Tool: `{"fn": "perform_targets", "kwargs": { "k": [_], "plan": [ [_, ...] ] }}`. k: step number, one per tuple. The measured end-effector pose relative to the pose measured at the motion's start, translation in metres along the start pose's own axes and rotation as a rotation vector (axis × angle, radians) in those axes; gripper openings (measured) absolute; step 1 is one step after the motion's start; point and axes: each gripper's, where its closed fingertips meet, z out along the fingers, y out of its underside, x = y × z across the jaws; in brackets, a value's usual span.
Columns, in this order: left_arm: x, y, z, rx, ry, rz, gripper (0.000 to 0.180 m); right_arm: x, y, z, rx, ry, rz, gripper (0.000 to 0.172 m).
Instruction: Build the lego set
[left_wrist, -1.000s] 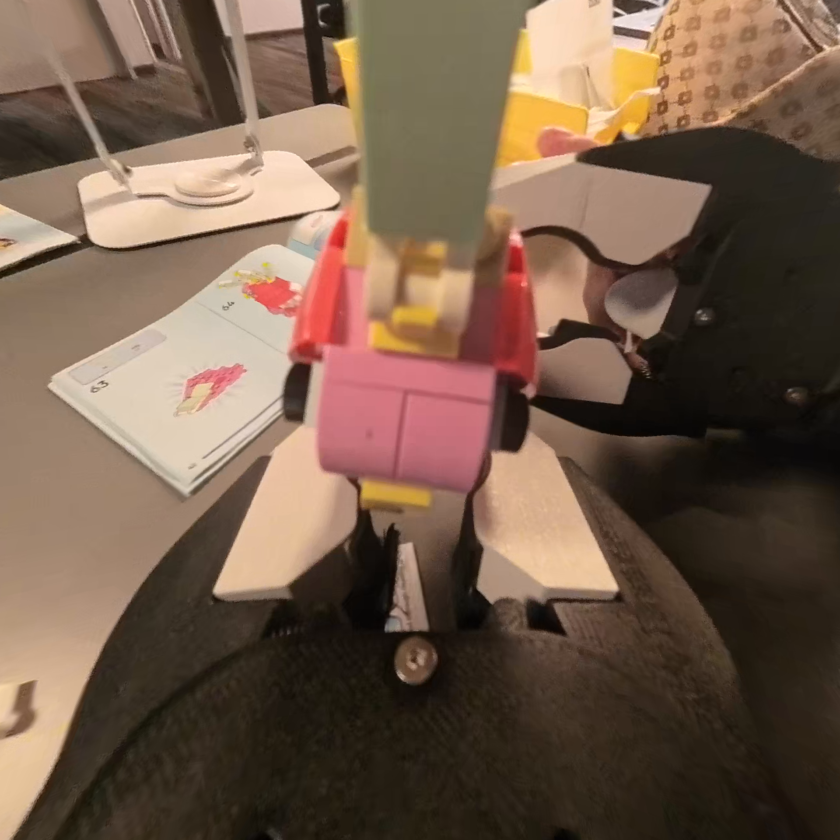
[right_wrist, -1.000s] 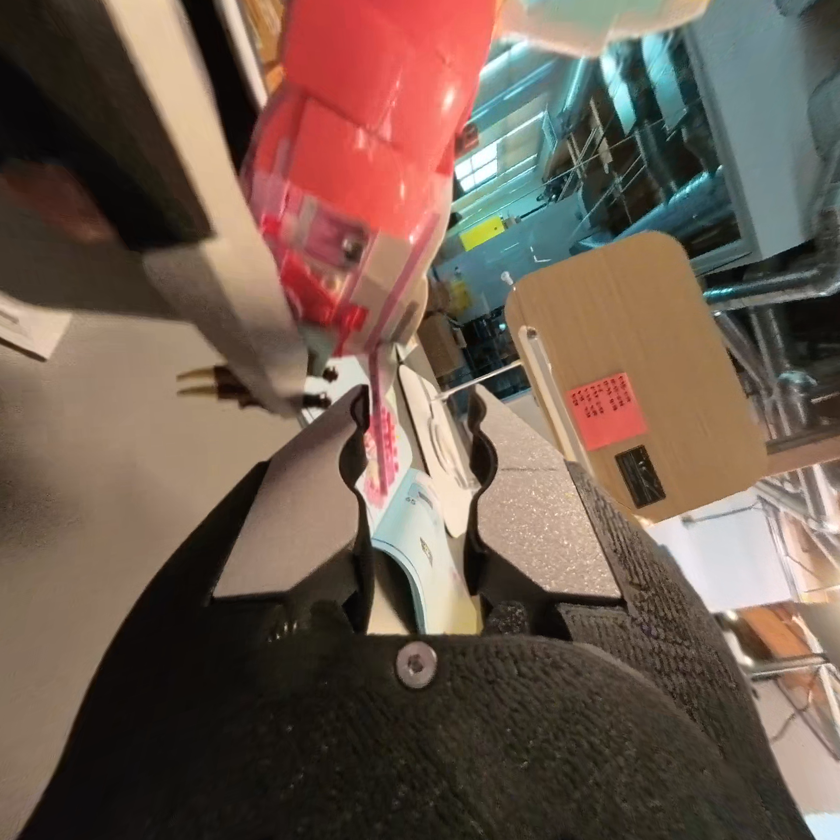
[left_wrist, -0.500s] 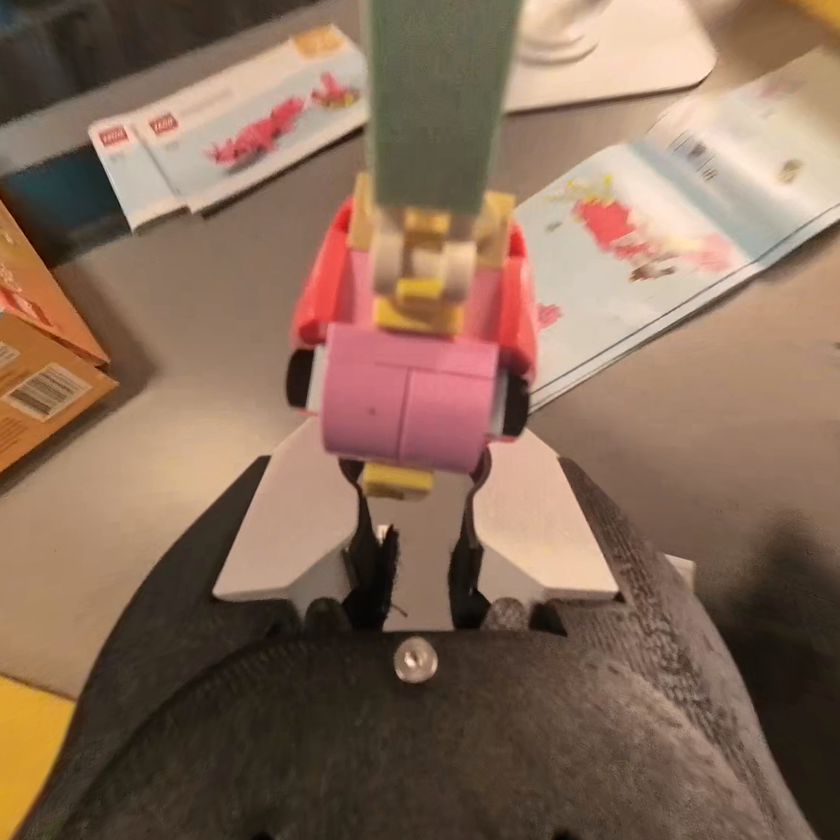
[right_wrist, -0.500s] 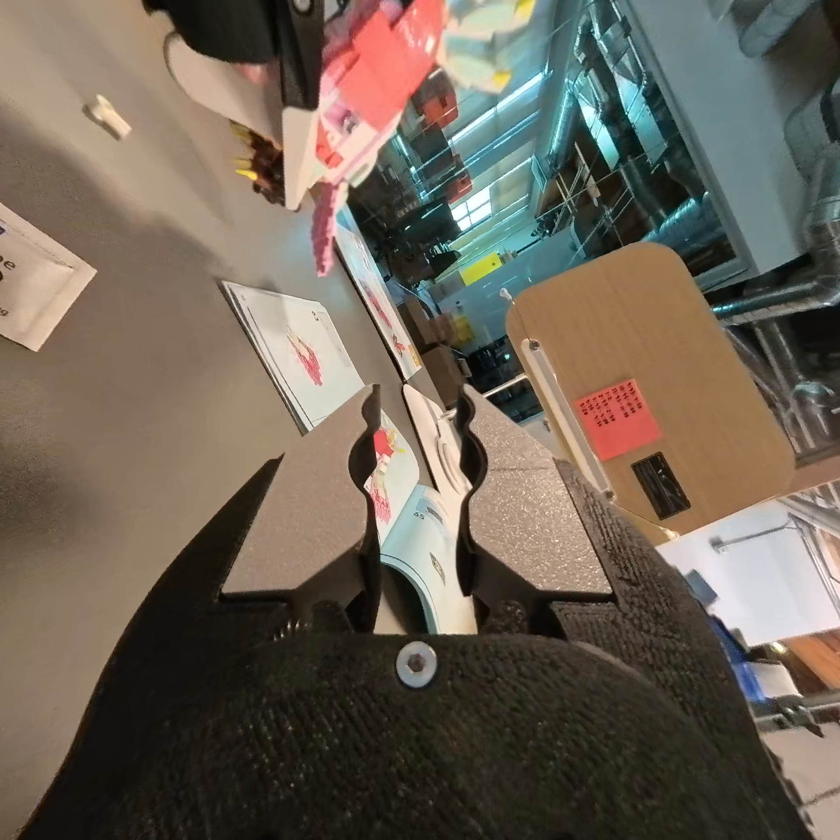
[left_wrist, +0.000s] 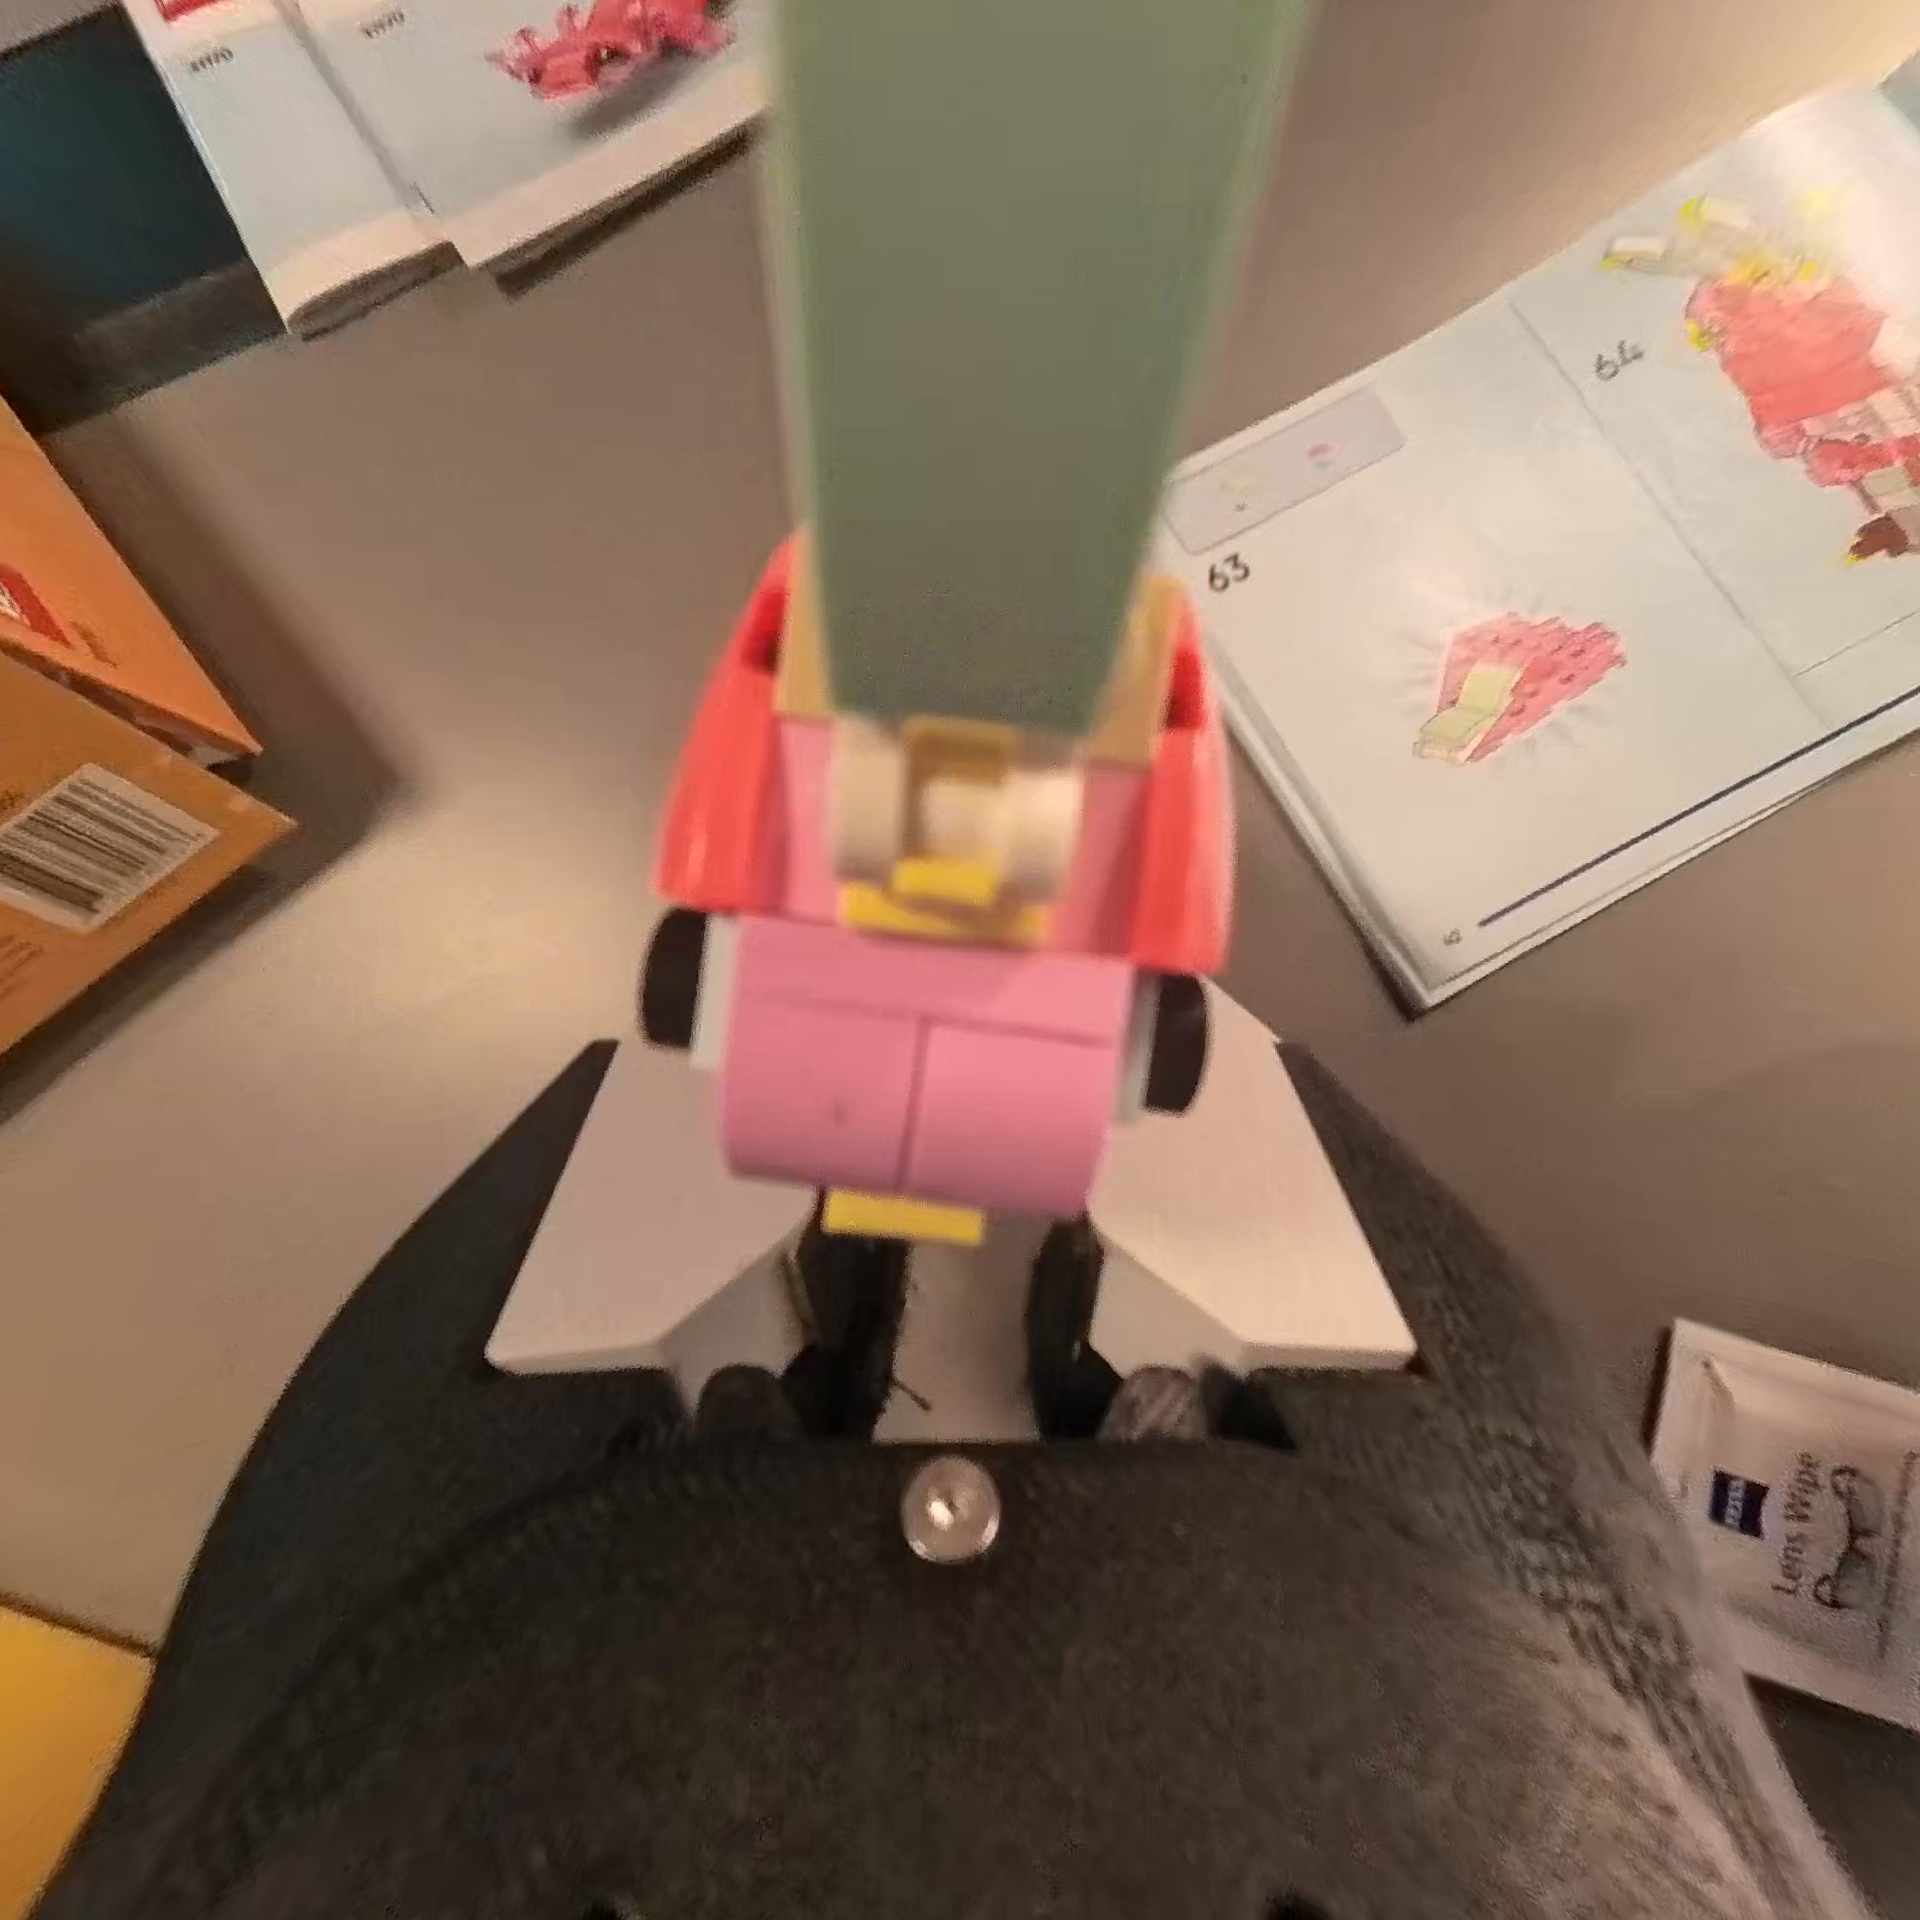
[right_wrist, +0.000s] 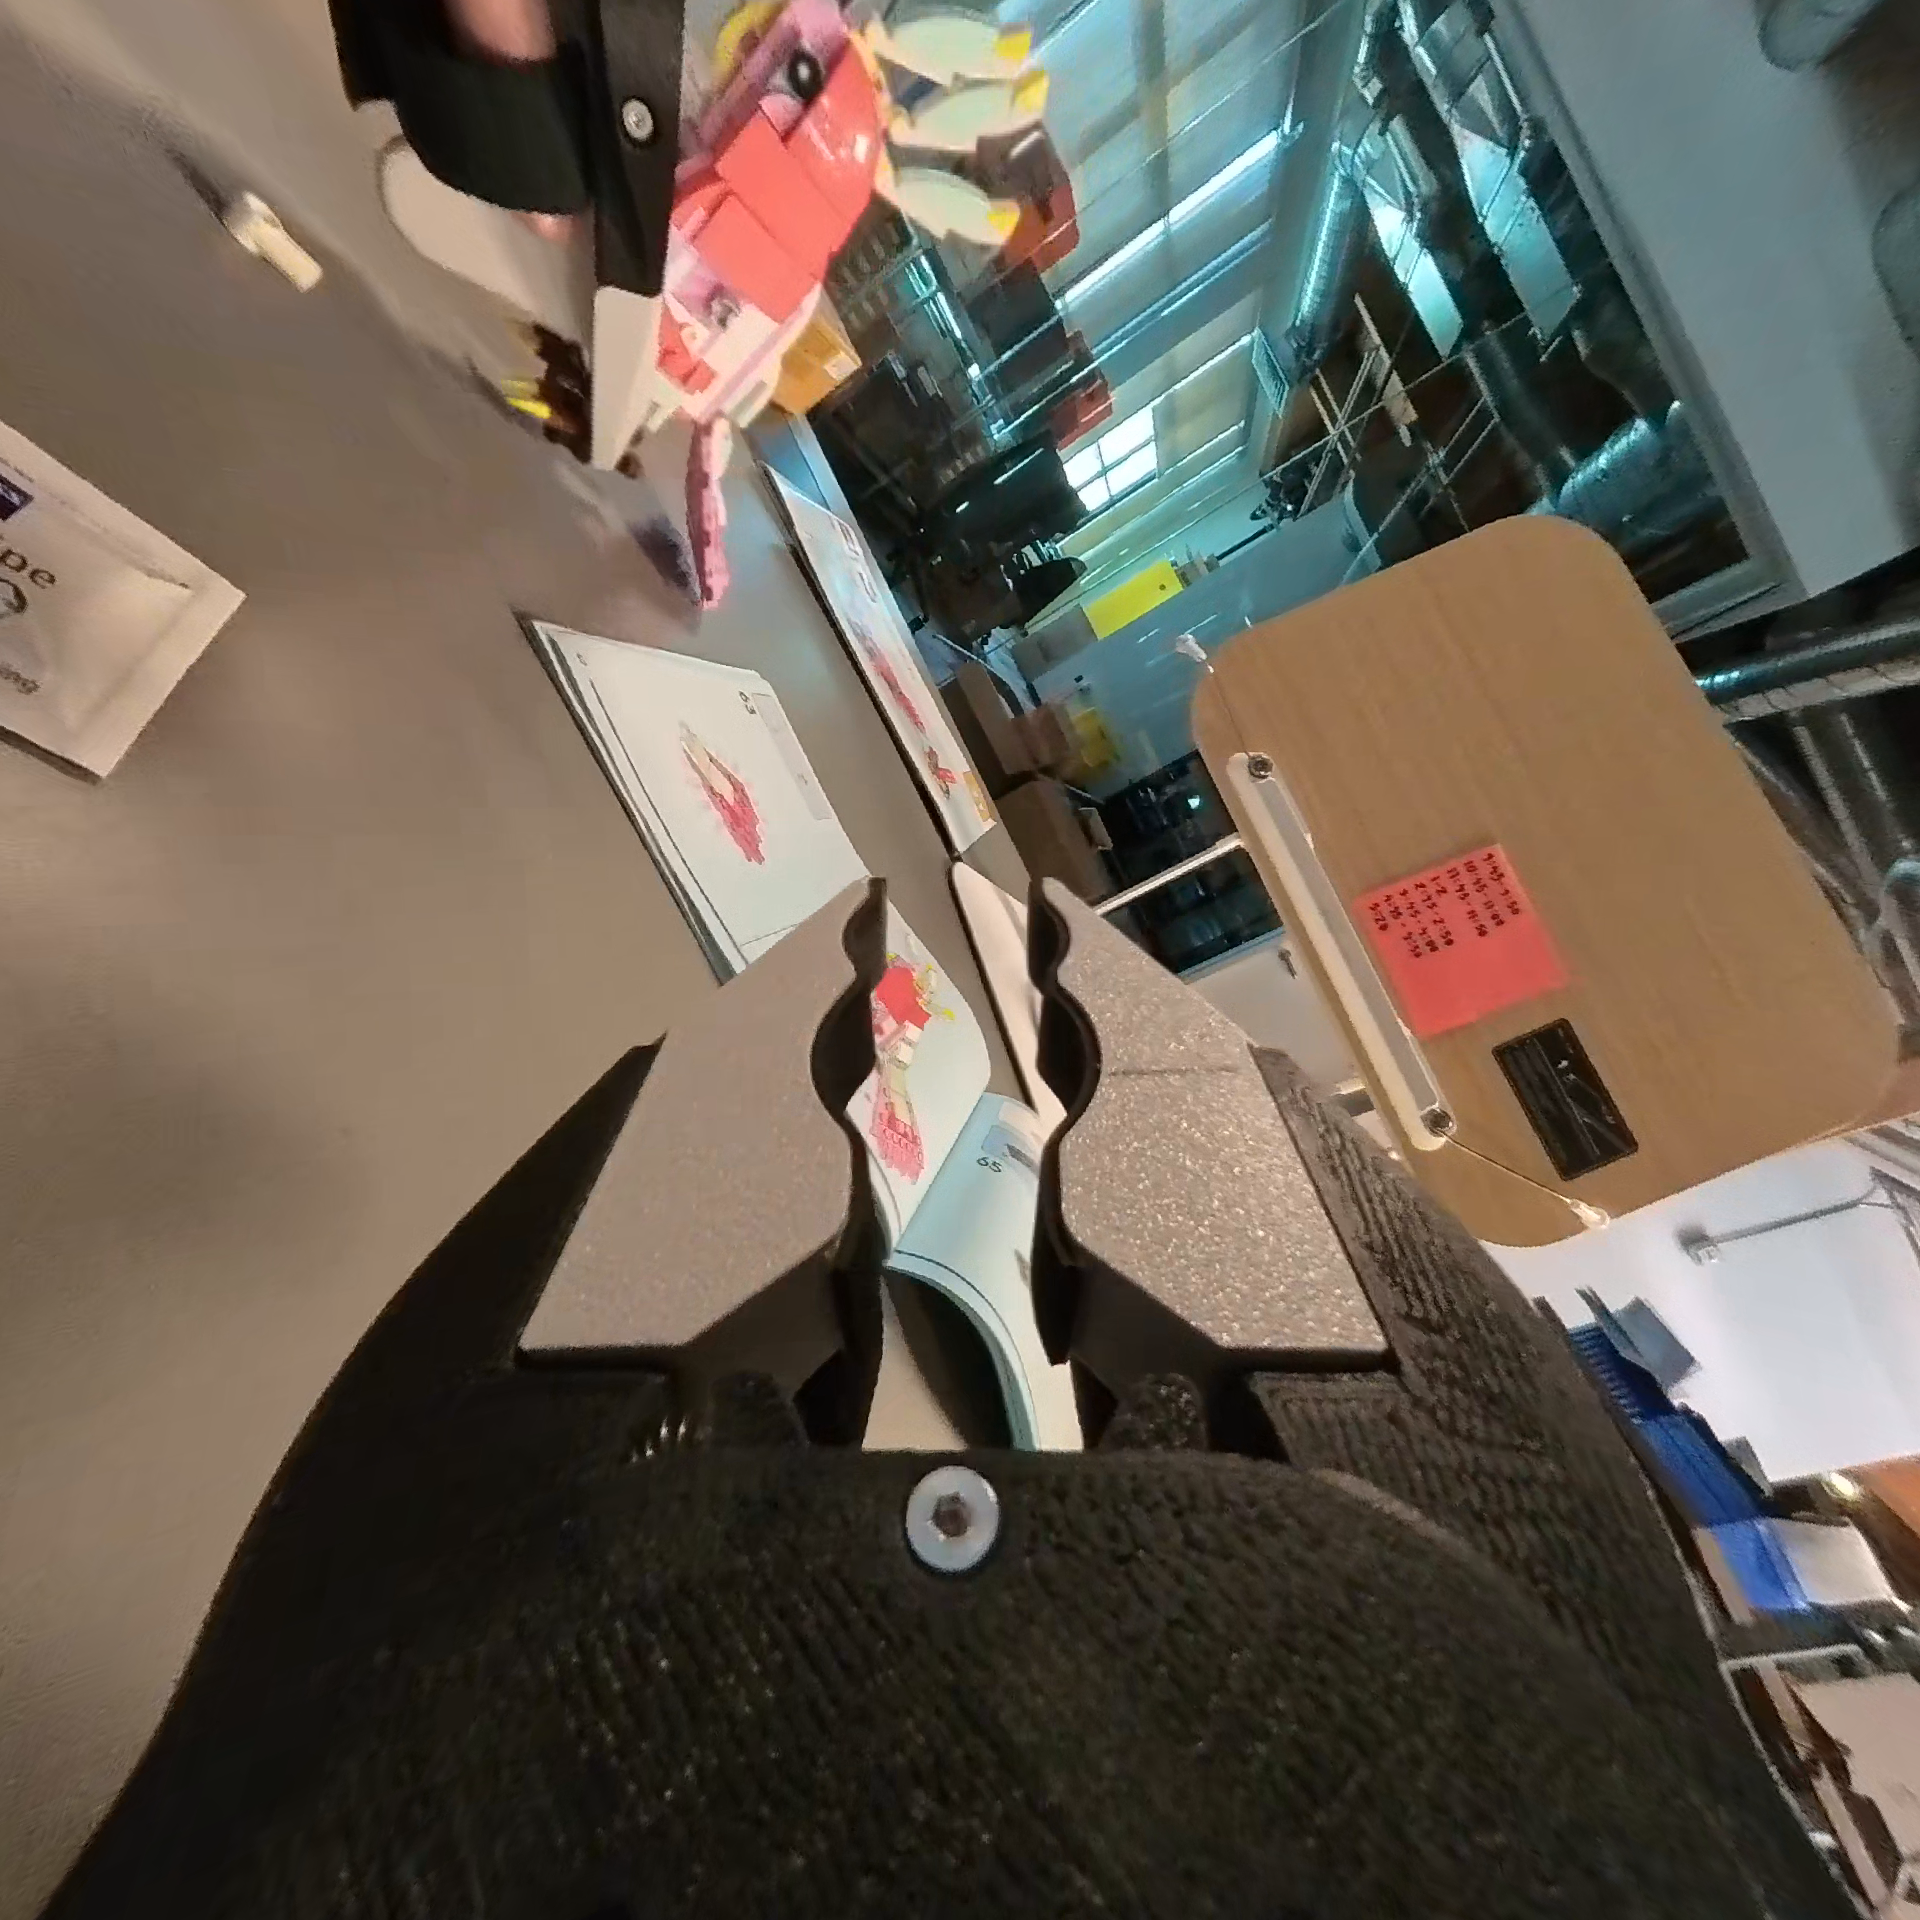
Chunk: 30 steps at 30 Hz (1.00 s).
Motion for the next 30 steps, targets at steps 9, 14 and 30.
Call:
{"fn": "perform_targets", "kwargs": {
  "k": [9, 14, 30],
  "plan": [
    [-0.002, 0.019, -0.001, -0.124, 0.051, 0.008, 0.038, -0.005, 0.005, 0.003, -0.024, -0.029, 0.007, 0.024],
    [-0.006, 0.023, -0.004, -0.247, 0.065, 0.074, 0.037, -0.007, 0.009, 0.004, -0.039, -0.039, 0.006, 0.023],
    [-0.011, 0.024, -0.006, -0.222, -0.011, 0.018, 0.040, -0.046, -0.005, -0.001, 0.051, -0.196, -0.111, 0.013]
  ]
}}
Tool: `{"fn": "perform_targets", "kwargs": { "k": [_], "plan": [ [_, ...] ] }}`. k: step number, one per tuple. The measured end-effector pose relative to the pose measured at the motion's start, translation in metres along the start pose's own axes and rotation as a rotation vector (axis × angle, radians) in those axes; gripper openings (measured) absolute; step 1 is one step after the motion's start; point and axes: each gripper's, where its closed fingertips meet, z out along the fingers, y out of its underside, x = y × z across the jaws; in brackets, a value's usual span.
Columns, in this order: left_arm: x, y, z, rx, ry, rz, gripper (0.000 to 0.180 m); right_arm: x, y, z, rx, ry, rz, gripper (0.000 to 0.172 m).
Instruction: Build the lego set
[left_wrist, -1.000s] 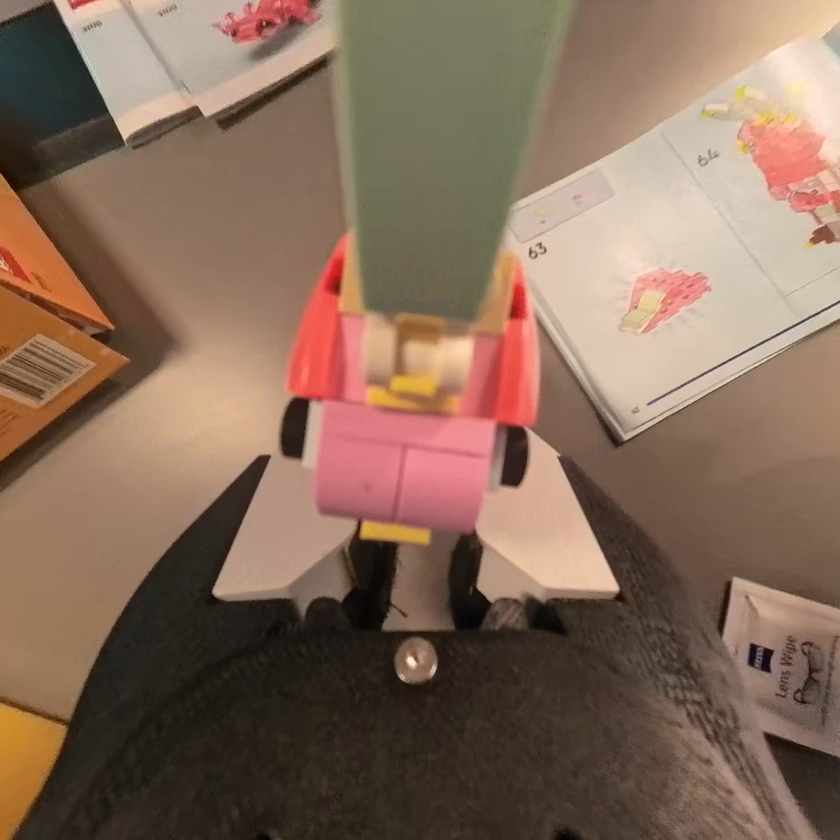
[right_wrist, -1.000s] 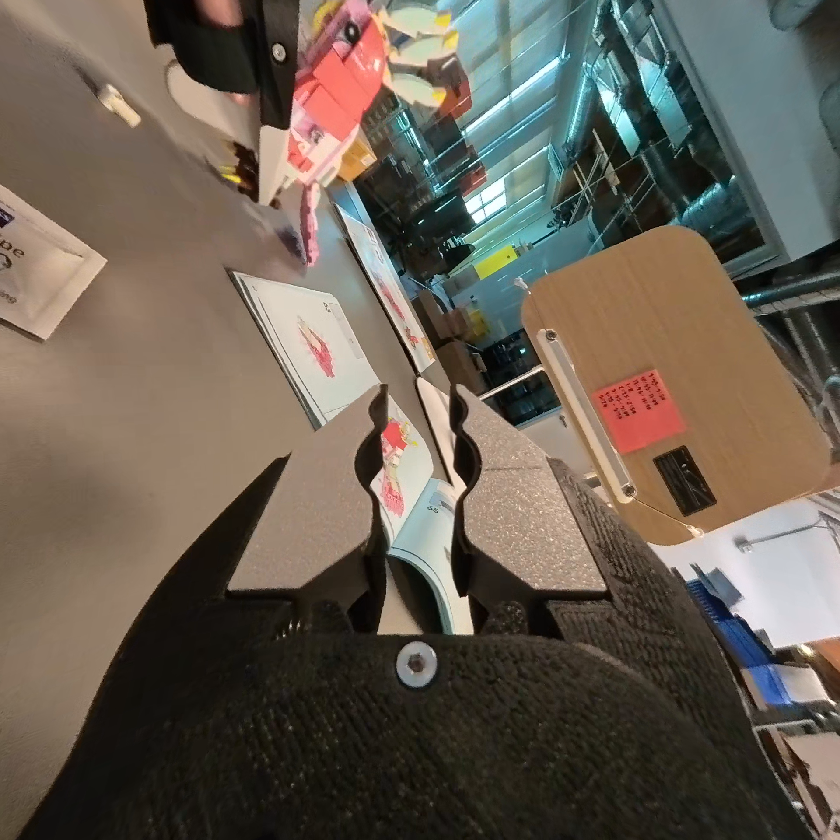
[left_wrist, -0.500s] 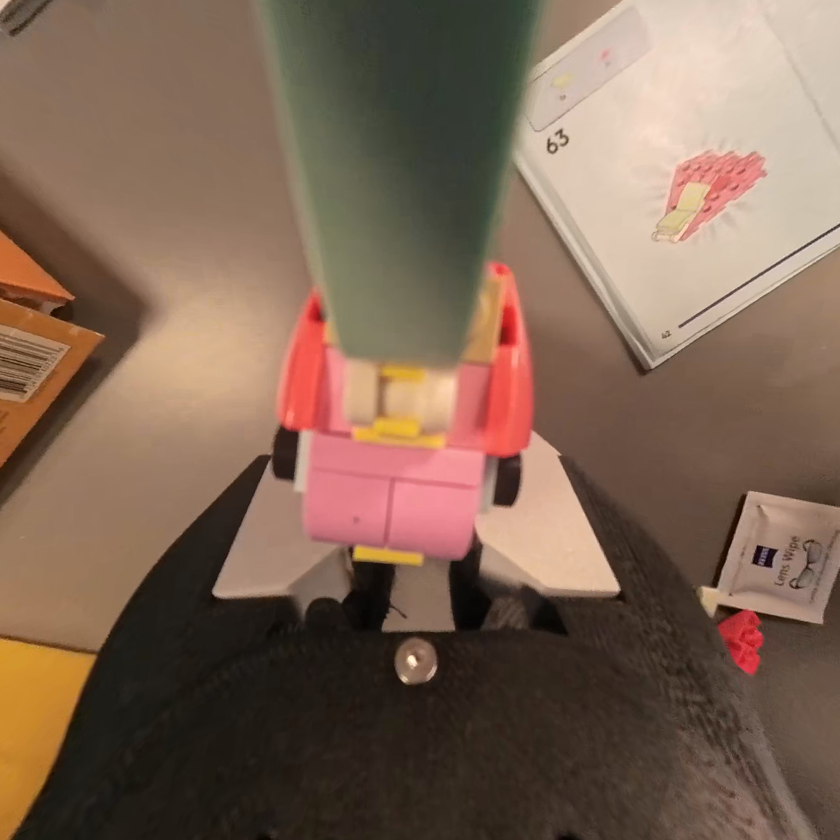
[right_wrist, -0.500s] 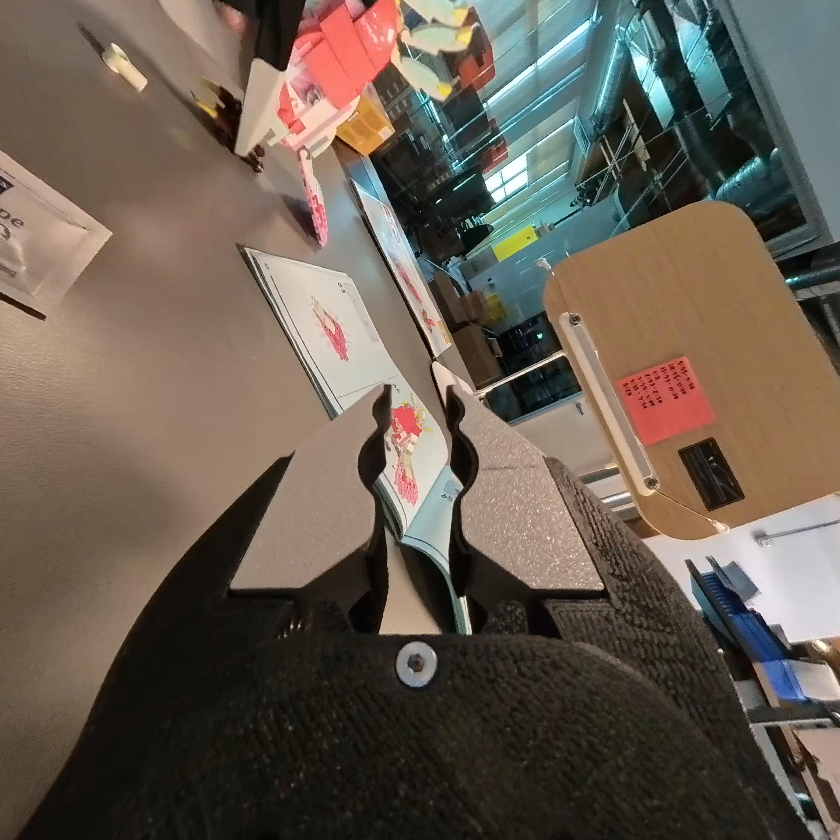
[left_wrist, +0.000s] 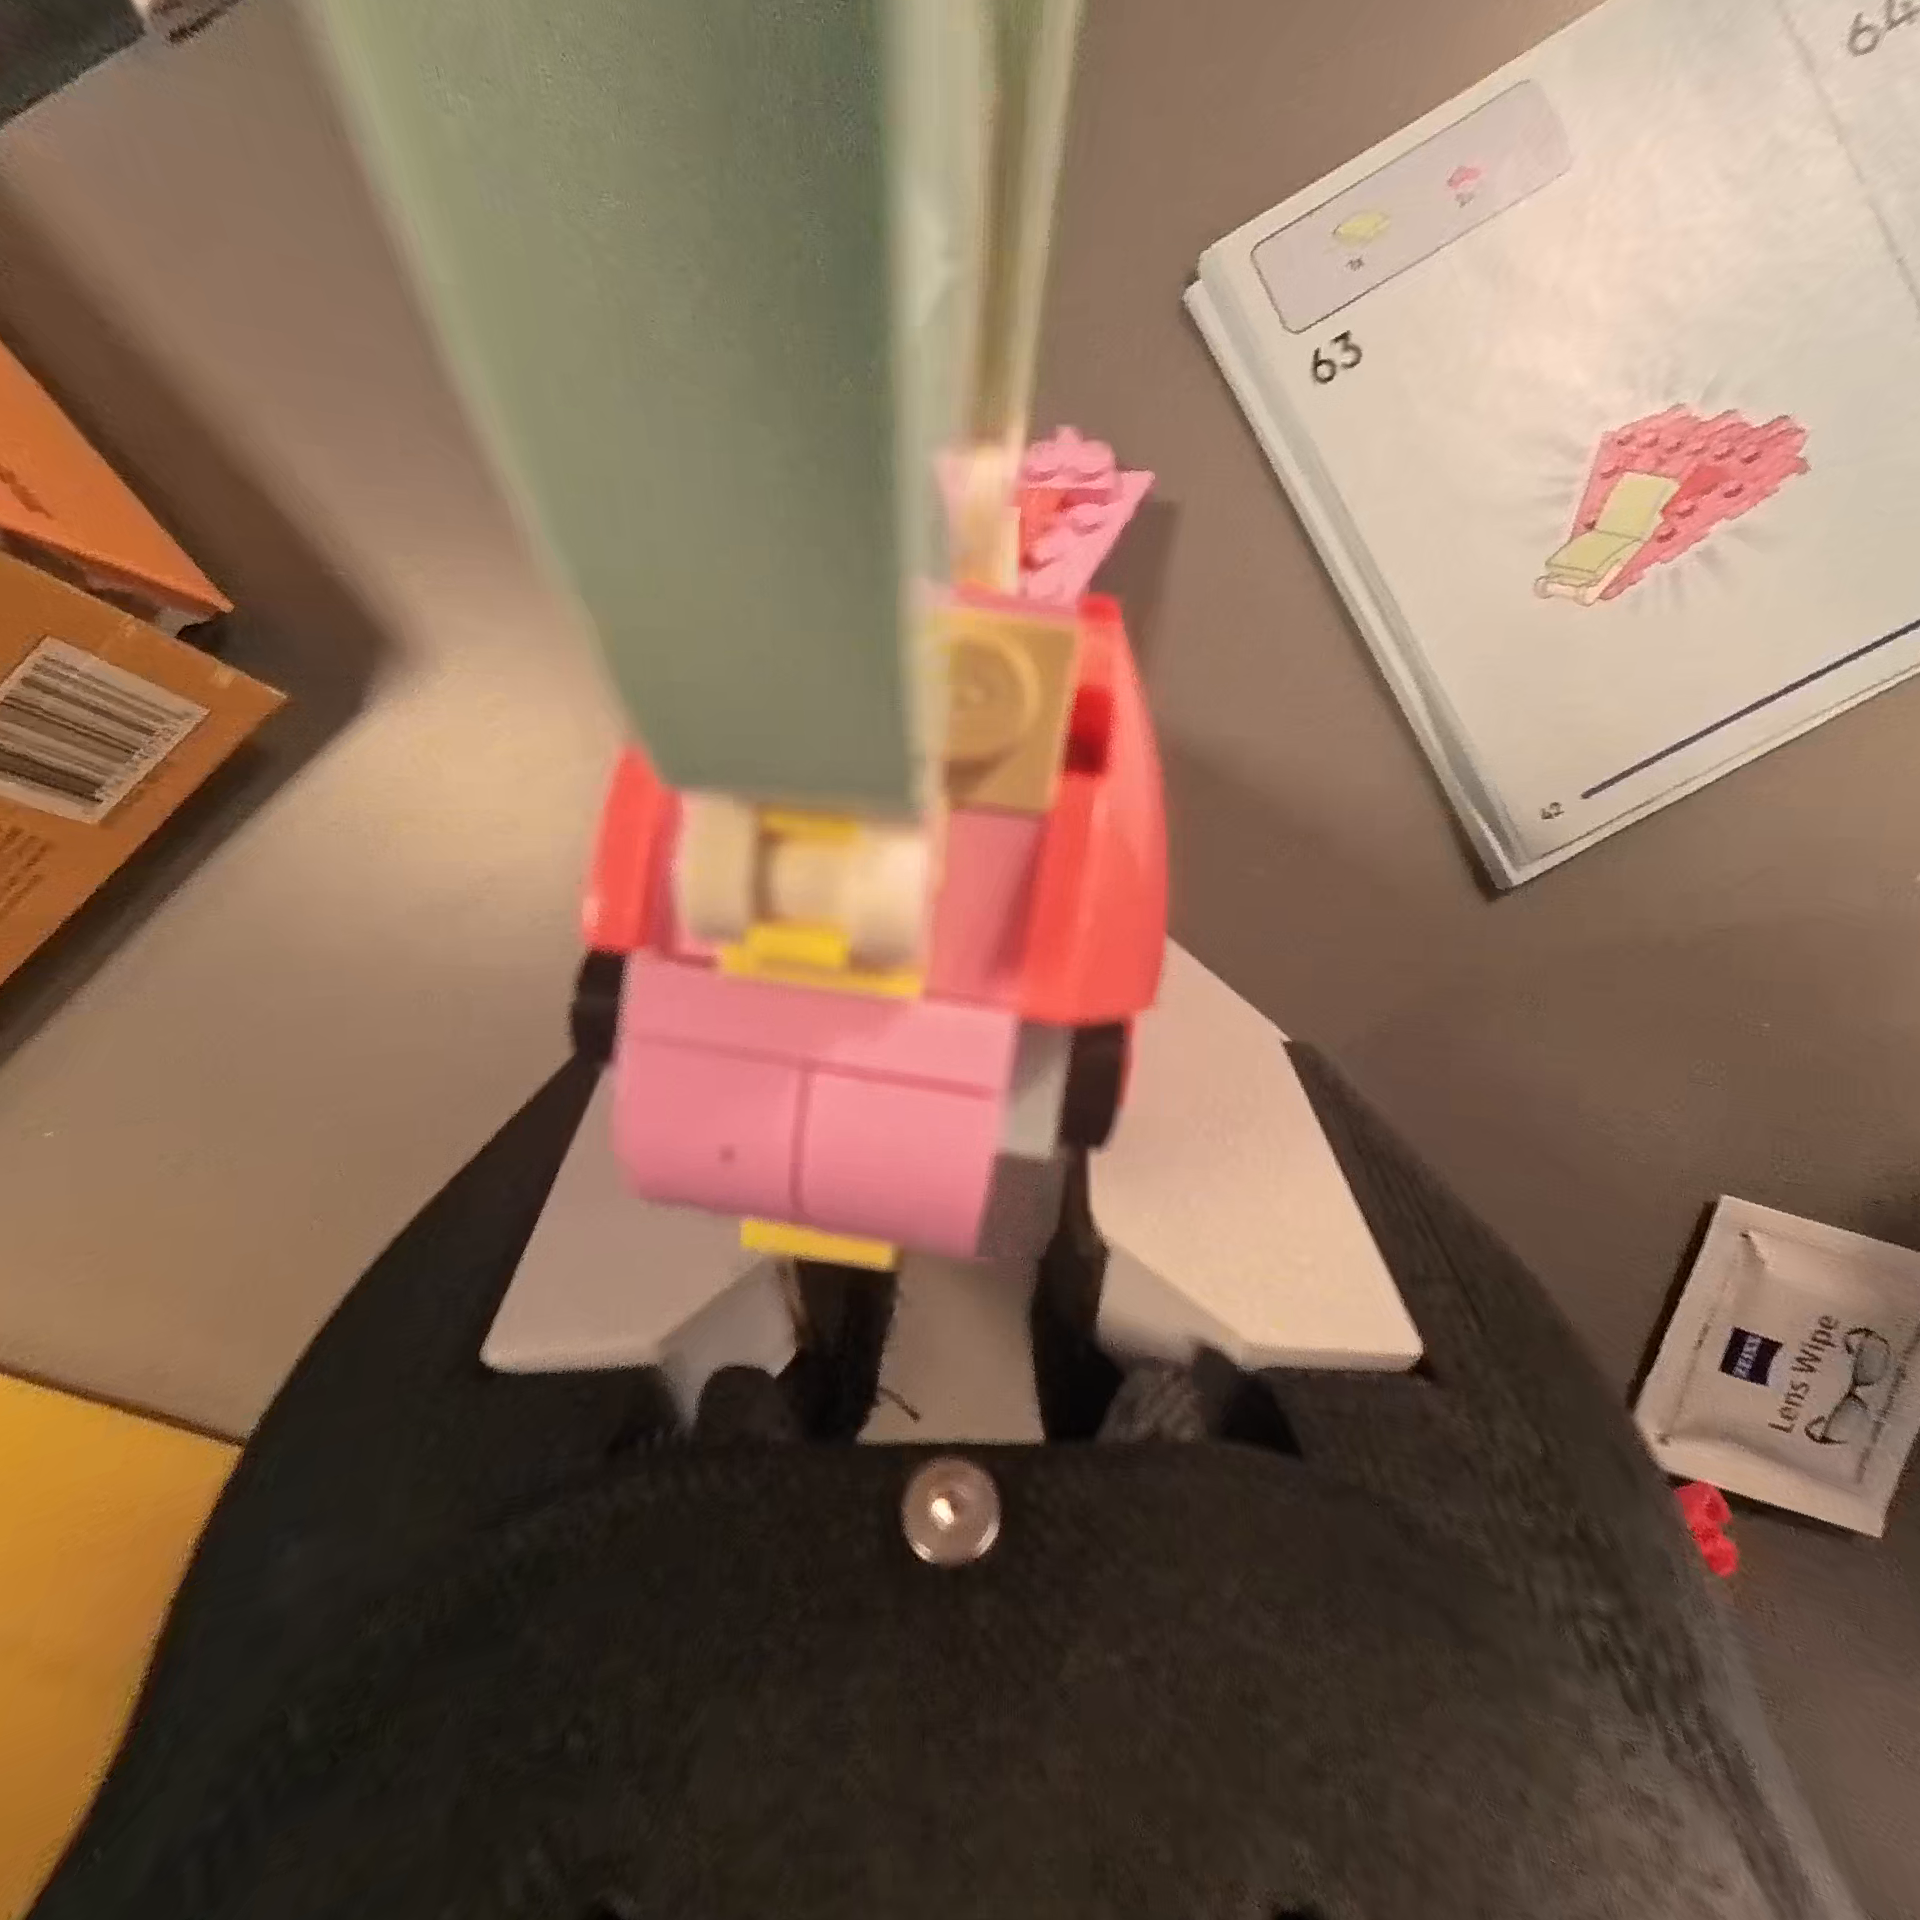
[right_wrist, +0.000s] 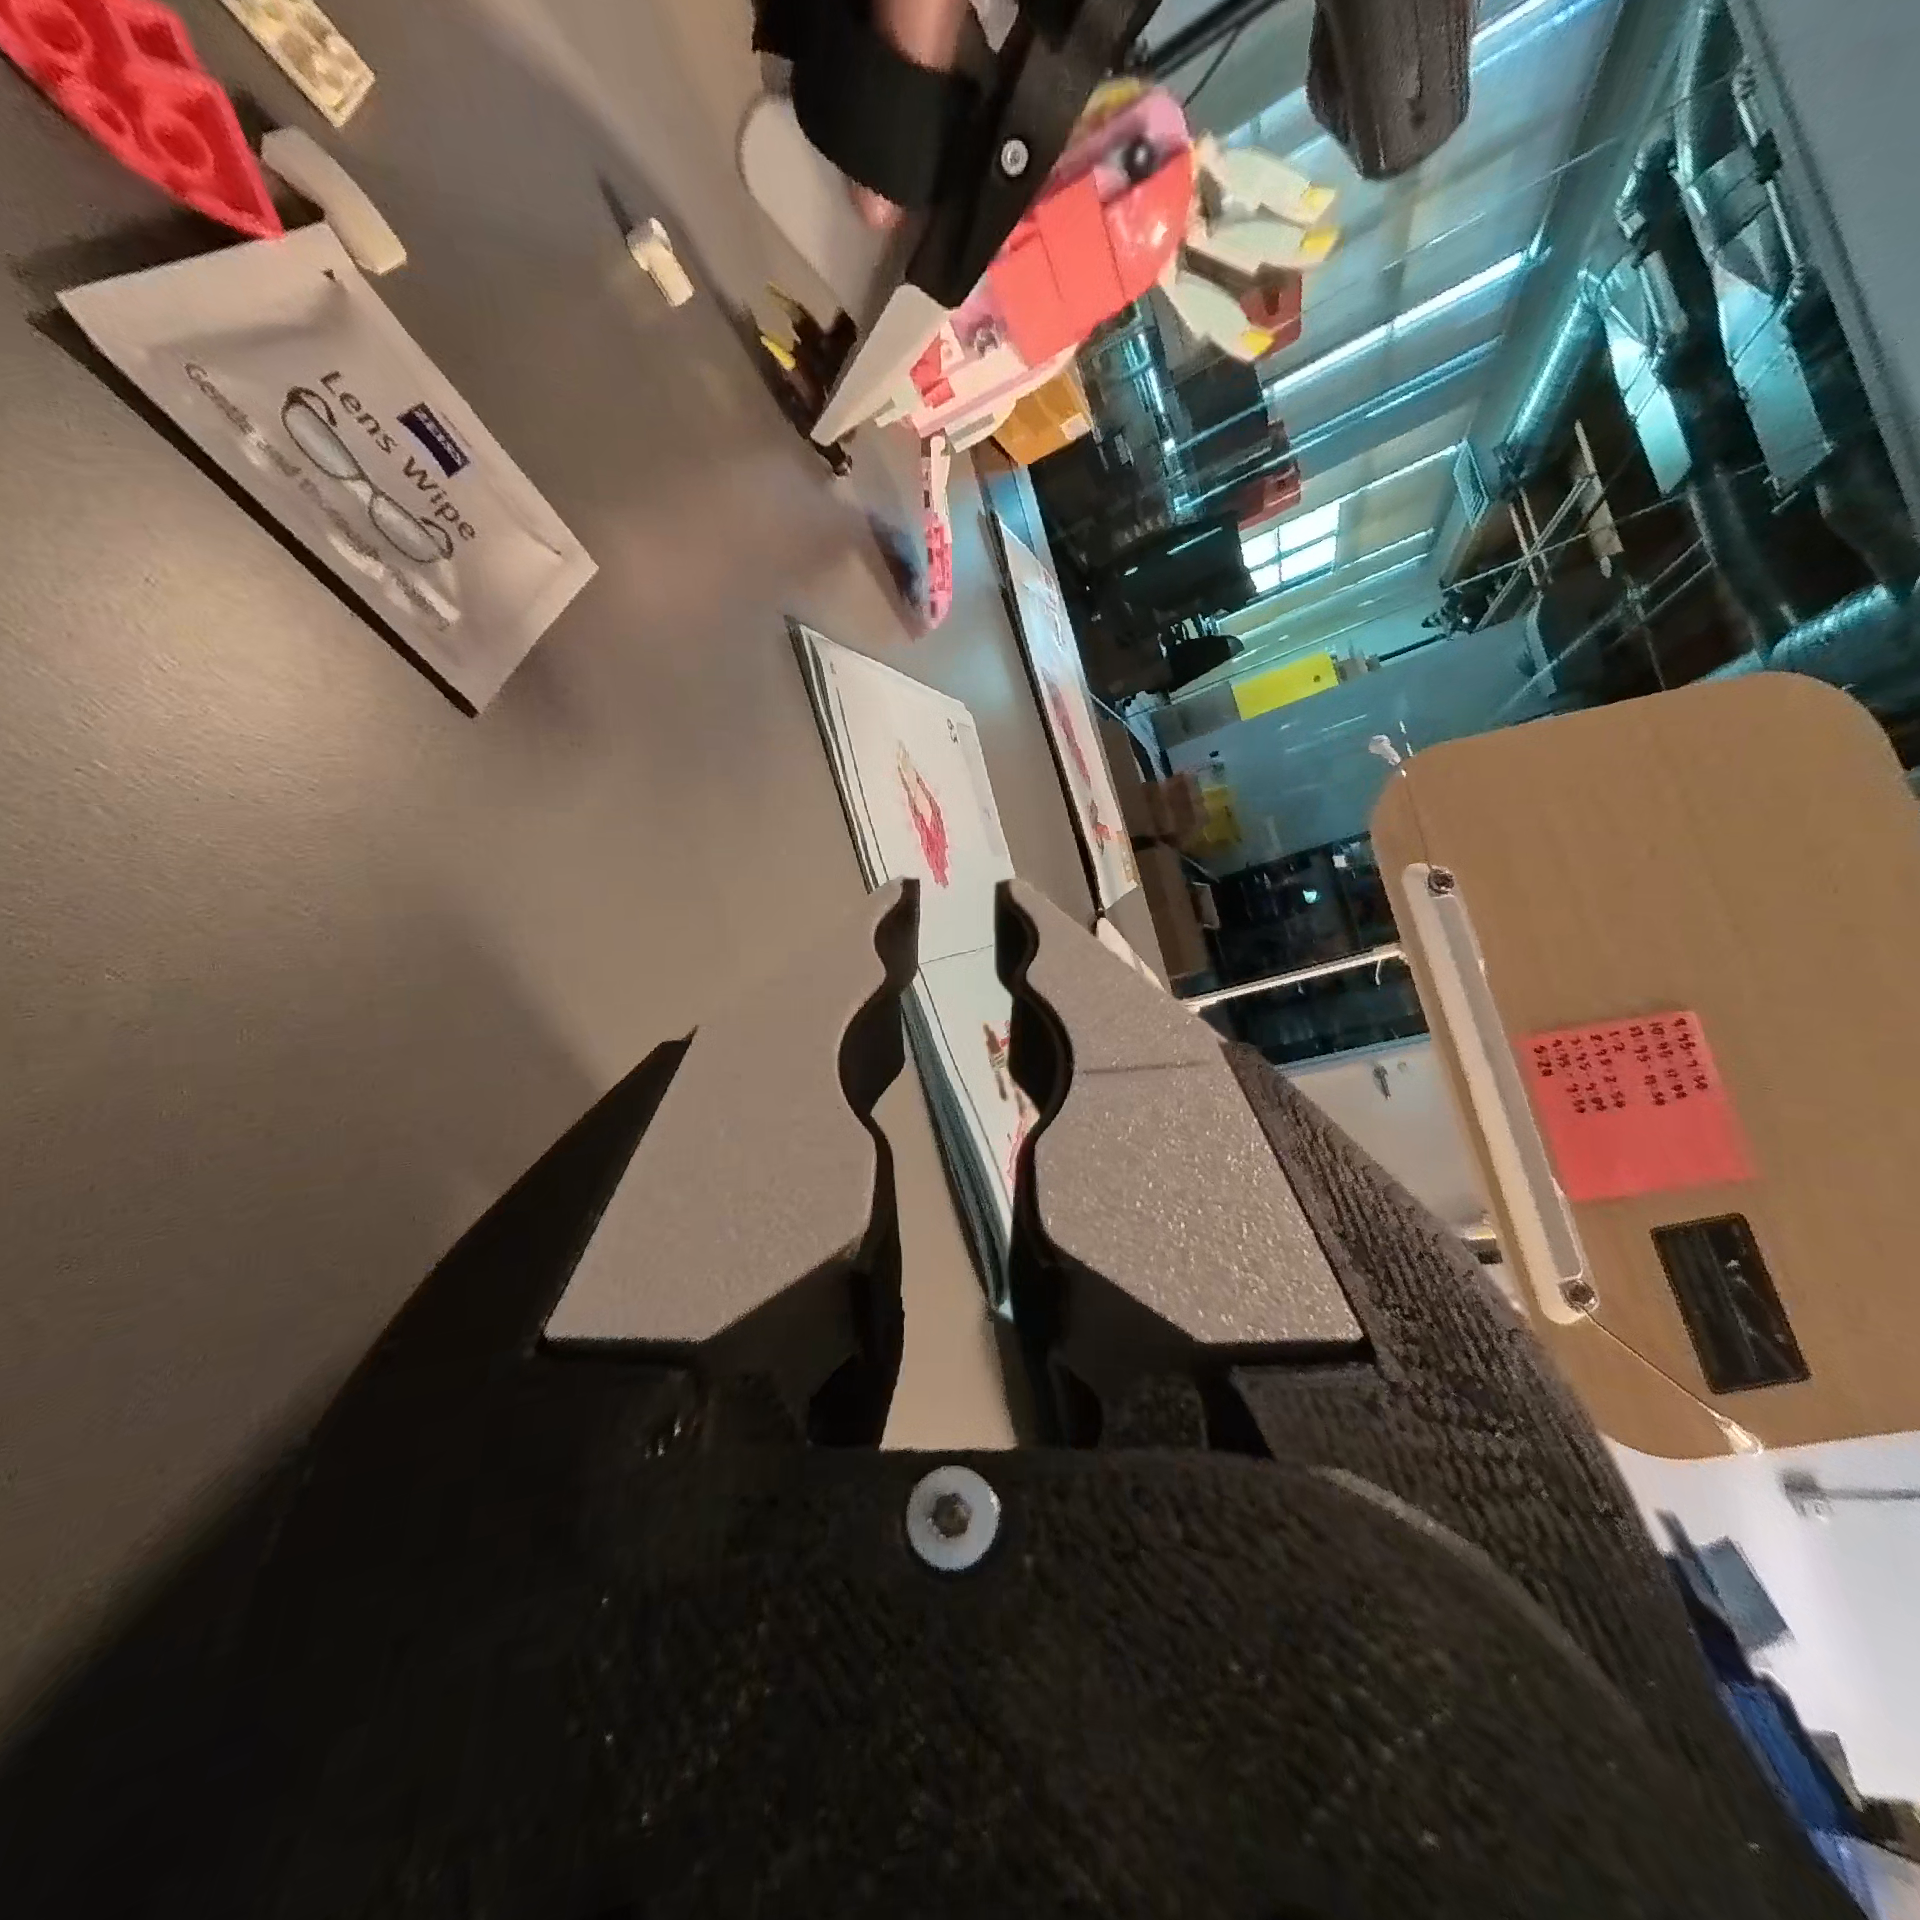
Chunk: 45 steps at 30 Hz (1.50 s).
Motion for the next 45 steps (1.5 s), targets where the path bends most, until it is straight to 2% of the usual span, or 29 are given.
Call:
{"fn": "perform_targets", "kwargs": {
  "k": [5, 12, 14, 16, 18, 21, 23, 25, 27, 31, 32, 34, 36, 39, 40, 41, 42, 43, 45],
  "plan": [
    [-0.001, 0.004, -0.001, 0.002, 0.017, -0.098, 0.041, 0.001, 0.000, 0.000, 0.002, 0.006, 0.008, 0.013],
    [-0.005, 0.002, 0.000, 0.020, -0.020, -0.059, 0.047, 0.002, 0.002, 0.000, 0.000, 0.005, 0.020, 0.012],
    [-0.007, 0.002, 0.000, 0.012, -0.034, -0.066, 0.052, 0.001, 0.002, 0.000, -0.002, 0.003, 0.018, 0.012],
    [-0.004, 0.007, 0.002, -0.020, -0.012, -0.073, 0.069, 0.001, 0.002, 0.001, -0.003, 0.003, 0.018, 0.011],
    [-0.003, 0.008, 0.002, -0.029, 0.001, -0.088, 0.075, 0.003, 0.003, 0.000, -0.003, 0.011, 0.017, 0.011],
    [-0.007, 0.003, -0.002, 0.011, -0.040, -0.084, 0.075, 0.003, 0.003, 0.000, -0.005, 0.014, 0.013, 0.012],
    [-0.007, 0.004, -0.007, 0.023, -0.057, -0.098, 0.083, 0.004, 0.003, 0.000, -0.003, 0.021, 0.009, 0.011],
    [0.002, 0.008, -0.013, 0.041, -0.035, -0.118, 0.095, 0.007, 0.004, 0.000, 0.003, 0.035, 0.019, 0.012],
    [0.021, 0.012, -0.024, 0.084, 0.032, -0.111, 0.100, 0.012, 0.005, -0.001, 0.015, 0.062, 0.031, 0.013],
    [0.060, 0.019, -0.064, 0.274, 0.132, -0.062, 0.098, 0.035, 0.003, -0.008, 0.087, 0.171, 0.110, 0.009],
    [0.070, 0.016, -0.076, 0.363, 0.157, -0.049, 0.094, 0.050, 0.000, -0.015, 0.128, 0.250, 0.141, 0.000],
    [0.085, 0.012, -0.096, 0.547, 0.171, -0.003, 0.086, 0.087, -0.009, -0.043, 0.235, 0.457, 0.161, 0.000],
    [0.086, 0.010, -0.104, 0.693, 0.092, 0.068, 0.075, 0.102, 0.001, -0.053, 0.227, 0.531, 0.195, 0.000],
    [0.087, 0.007, -0.109, 0.862, -0.049, 0.216, 0.064, 0.118, 0.039, -0.051, 0.124, 0.589, 0.311, 0.000],
    [0.088, 0.006, -0.110, 0.912, -0.089, 0.270, 0.065, 0.125, 0.053, -0.054, 0.095, 0.621, 0.363, 0.000],
    [0.087, 0.004, -0.113, 0.966, -0.141, 0.317, 0.074, 0.133, 0.067, -0.059, 0.065, 0.657, 0.419, 0.000],
    [0.086, 0.002, -0.118, 1.027, -0.196, 0.365, 0.096, 0.139, 0.081, -0.064, 0.043, 0.695, 0.483, 0.000],
    [0.089, 0.003, -0.119, 1.059, -0.212, 0.415, 0.101, 0.145, 0.092, -0.071, 0.039, 0.728, 0.555, 0.000],
    [0.099, 0.007, -0.116, 1.080, -0.122, 0.425, 0.101, 0.154, 0.107, -0.082, 0.069, 0.773, 0.698, 0.000]
  ]
}}
